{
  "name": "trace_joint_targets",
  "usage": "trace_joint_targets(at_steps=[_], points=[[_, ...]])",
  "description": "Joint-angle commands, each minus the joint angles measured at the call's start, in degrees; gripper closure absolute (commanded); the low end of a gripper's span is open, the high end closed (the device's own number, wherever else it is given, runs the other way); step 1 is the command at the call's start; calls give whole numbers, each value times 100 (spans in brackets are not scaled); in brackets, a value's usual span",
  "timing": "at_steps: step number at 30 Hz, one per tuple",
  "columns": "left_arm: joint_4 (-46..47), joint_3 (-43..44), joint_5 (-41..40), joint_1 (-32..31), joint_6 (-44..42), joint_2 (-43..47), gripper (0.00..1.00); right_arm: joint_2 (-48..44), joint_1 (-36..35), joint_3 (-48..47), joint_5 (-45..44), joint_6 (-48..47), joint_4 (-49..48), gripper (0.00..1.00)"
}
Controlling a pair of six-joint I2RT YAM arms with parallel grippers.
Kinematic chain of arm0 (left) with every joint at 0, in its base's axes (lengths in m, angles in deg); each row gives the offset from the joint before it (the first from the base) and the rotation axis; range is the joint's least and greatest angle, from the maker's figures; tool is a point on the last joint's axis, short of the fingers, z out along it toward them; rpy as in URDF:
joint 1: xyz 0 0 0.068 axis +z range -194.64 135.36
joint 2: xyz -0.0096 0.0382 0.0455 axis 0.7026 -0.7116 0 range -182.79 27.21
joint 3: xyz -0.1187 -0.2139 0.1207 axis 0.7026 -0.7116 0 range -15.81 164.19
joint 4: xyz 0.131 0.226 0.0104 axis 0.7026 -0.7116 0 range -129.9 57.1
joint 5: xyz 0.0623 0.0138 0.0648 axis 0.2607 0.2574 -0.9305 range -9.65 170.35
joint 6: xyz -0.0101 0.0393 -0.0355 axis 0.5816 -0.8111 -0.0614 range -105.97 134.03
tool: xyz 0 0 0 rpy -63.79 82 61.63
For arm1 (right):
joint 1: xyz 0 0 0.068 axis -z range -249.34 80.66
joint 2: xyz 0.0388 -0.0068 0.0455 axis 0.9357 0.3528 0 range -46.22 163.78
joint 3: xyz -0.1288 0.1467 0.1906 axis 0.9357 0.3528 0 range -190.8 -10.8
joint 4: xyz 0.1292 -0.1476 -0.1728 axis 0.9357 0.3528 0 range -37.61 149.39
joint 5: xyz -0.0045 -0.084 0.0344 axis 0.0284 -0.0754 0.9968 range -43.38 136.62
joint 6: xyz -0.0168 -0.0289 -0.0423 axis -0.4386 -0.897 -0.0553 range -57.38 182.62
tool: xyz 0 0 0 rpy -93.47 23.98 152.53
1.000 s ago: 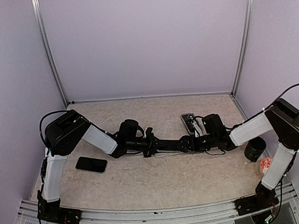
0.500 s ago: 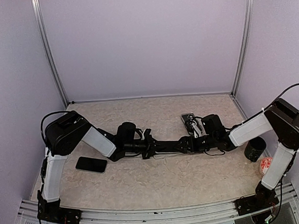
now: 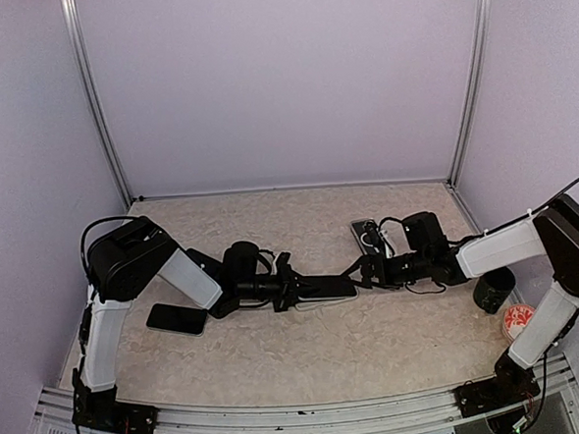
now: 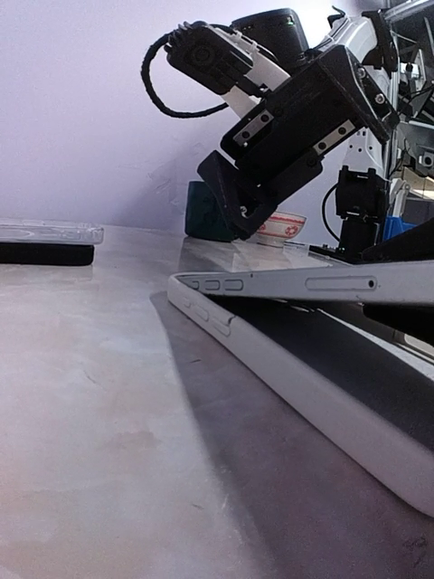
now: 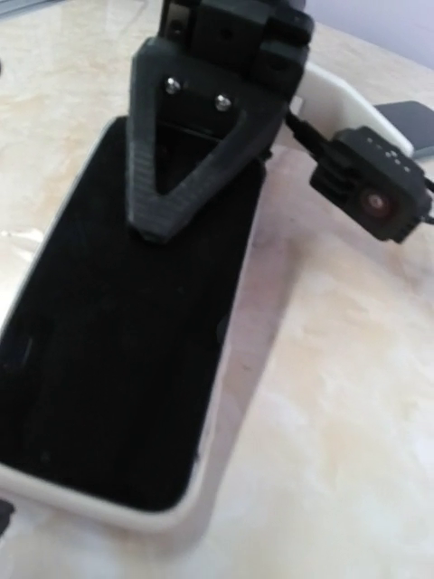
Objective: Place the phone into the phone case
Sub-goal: Install the phone on the phone case.
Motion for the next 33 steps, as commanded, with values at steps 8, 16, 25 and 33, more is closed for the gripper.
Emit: trace_joint_targets(at_steps=[8, 16, 25, 33], points=[[652, -92, 163, -33, -68, 318, 100, 83, 200, 97, 389, -24, 48, 1], [954, -93, 213, -87, -162, 419, 100, 142, 270, 93, 592, 51, -35, 0], [1112, -68, 279, -164, -215, 505, 100, 196, 345, 95, 791, 151, -145, 1], [1123, 1, 352, -236, -323, 569, 100, 230, 405, 74, 1283, 355, -424, 1]])
